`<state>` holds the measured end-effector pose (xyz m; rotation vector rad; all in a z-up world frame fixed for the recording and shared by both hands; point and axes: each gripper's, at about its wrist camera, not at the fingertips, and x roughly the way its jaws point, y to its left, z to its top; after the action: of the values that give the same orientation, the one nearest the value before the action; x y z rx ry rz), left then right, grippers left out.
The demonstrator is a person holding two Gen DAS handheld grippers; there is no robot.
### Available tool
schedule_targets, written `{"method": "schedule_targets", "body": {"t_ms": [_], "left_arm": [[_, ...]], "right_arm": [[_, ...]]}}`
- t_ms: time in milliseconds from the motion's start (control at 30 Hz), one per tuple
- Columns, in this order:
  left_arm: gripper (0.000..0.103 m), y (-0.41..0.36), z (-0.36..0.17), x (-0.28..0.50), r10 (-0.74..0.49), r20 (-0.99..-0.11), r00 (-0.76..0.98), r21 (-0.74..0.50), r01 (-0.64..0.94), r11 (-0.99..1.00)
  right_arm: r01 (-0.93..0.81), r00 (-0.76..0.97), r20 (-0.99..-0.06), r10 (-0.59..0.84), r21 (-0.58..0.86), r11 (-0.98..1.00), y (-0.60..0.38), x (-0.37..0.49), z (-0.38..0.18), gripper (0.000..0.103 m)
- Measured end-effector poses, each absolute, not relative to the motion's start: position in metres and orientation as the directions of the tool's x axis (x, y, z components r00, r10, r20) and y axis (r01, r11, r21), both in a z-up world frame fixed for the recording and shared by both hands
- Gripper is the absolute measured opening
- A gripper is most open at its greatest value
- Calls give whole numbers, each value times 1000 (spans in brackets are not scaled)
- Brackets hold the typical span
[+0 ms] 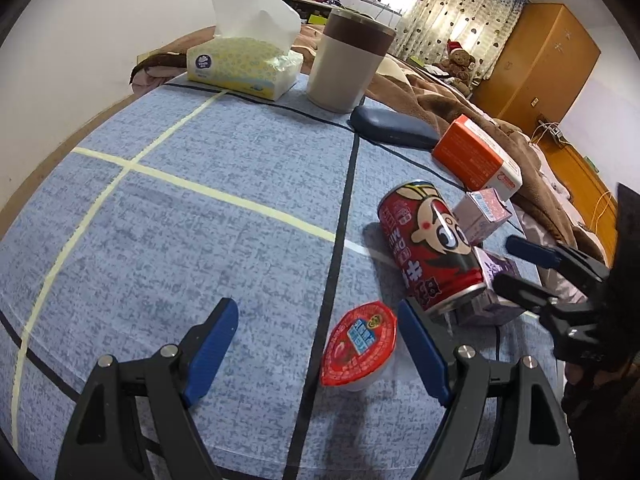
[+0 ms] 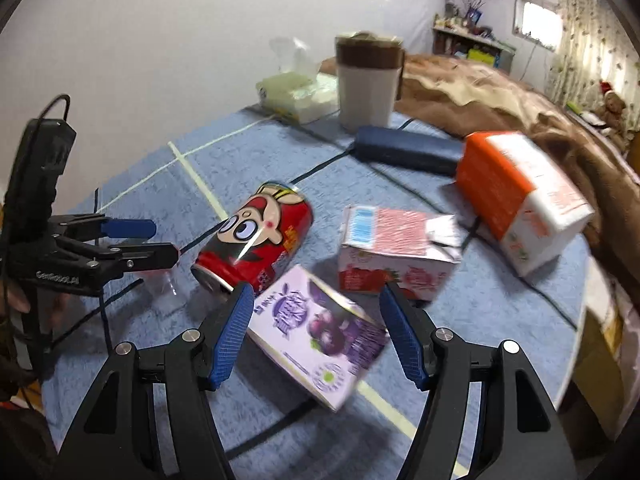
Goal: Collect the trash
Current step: 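Grasp the clear red-rimmed cup with the left tool while the right tool grasps the purple grape milk box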
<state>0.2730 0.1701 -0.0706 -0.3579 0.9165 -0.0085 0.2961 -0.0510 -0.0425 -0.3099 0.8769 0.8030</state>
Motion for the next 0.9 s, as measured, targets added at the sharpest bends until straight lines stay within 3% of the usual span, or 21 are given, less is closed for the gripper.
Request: {"method": "schedule_targets", "body": {"t_ms": [200, 367, 633, 767, 900], "left_arm": [[83, 167, -70, 271, -177, -781, 600, -292, -99, 951], [83, 165, -70, 268, -193, -780, 595, -302, -88, 949], [83, 151, -71, 265, -212, -785, 583, -306, -67, 950], [83, 137, -71, 263, -176, -797, 578, -242, -37, 970], [83, 123, -73, 257, -139, -798, 586, -157, 21, 987]], "right_arm": [[-749, 276, -793, 543, 177, 638, -58, 293, -45, 67], [-781, 237, -823, 517, 156, 605, -59, 262, -49, 67], [-695, 374, -832, 409, 40, 718, -55, 250, -60, 67], [-646, 383, -839, 387, 56, 761, -64, 250, -66, 58], [-600, 423, -826, 372, 52, 798, -75, 247, -65, 58]]}}
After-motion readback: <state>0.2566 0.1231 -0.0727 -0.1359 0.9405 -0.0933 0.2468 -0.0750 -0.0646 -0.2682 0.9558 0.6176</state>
